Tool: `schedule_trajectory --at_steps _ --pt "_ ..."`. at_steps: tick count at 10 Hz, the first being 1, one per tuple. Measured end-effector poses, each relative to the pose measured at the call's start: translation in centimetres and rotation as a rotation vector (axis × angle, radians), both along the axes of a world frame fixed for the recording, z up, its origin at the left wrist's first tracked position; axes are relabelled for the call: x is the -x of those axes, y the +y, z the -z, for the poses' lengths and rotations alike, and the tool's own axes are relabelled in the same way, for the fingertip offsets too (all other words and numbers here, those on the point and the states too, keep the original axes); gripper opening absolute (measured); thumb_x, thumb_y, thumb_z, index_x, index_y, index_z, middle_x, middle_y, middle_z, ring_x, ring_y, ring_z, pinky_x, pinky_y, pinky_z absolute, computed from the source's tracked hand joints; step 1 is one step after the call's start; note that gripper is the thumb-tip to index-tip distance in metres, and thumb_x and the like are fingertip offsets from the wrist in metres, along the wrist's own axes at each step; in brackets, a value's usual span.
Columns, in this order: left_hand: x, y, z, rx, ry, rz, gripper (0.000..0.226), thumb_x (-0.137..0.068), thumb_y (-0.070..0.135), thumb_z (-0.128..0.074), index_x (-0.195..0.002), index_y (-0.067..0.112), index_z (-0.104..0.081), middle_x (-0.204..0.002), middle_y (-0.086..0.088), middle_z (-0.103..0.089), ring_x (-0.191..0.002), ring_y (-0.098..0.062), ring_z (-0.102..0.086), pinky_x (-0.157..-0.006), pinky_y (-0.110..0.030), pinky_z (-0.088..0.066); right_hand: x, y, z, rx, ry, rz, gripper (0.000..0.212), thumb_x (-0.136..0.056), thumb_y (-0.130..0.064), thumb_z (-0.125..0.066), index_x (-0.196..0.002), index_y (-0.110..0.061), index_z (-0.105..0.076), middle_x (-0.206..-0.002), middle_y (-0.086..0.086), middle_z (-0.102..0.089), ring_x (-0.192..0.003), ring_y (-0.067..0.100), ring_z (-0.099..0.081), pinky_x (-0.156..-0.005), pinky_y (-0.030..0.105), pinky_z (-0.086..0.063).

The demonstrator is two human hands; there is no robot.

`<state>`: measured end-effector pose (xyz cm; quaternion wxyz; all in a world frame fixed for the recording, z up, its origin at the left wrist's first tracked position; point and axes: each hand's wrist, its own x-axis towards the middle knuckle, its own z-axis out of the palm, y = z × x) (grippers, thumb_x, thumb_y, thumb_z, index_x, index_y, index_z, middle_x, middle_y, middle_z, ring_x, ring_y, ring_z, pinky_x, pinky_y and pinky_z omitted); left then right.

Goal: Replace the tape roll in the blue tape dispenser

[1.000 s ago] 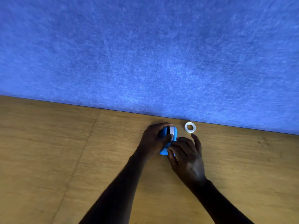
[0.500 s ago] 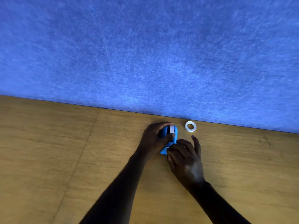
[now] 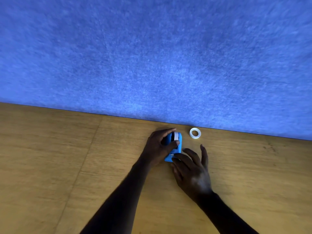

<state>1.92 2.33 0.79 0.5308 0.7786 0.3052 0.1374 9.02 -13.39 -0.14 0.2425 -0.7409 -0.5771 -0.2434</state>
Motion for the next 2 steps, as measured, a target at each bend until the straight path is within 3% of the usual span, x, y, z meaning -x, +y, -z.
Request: schedule_trajectory --at_steps 1,2 --pt "-0.05 0.22 -0.13 0.028 -0.009 0.011 0.063 -0.079 0.059 -0.065 -0.138 0.036 -0.061 -0.141 0.010 -0.059 -0.135 -0.006 -0.050 -0.116 -0.035 -0.043 0.22 -0.49 -0.04 -0.002 -0.015 -0.031 0.006 -0.083 -0.018 -0.069 -0.086 -0.015 -0.073 -0.100 0.001 -0.075 -0.108 0.022 -0.058 -0.103 0.068 -0.034" --pt "0.14 0.43 -0.81 0.087 -0.030 -0.003 0.052 -0.098 0.036 -0.064 -0.148 0.026 -0.052 -0.151 0.006 -0.053 -0.135 0.002 -0.043 -0.105 -0.005 -0.037 0.51 -0.80 -0.67 -0.008 0.016 -0.004 0.007 -0.082 -0.018 -0.068 -0.085 -0.014 -0.072 -0.100 0.004 -0.074 -0.107 0.023 -0.059 -0.103 0.066 -0.035"
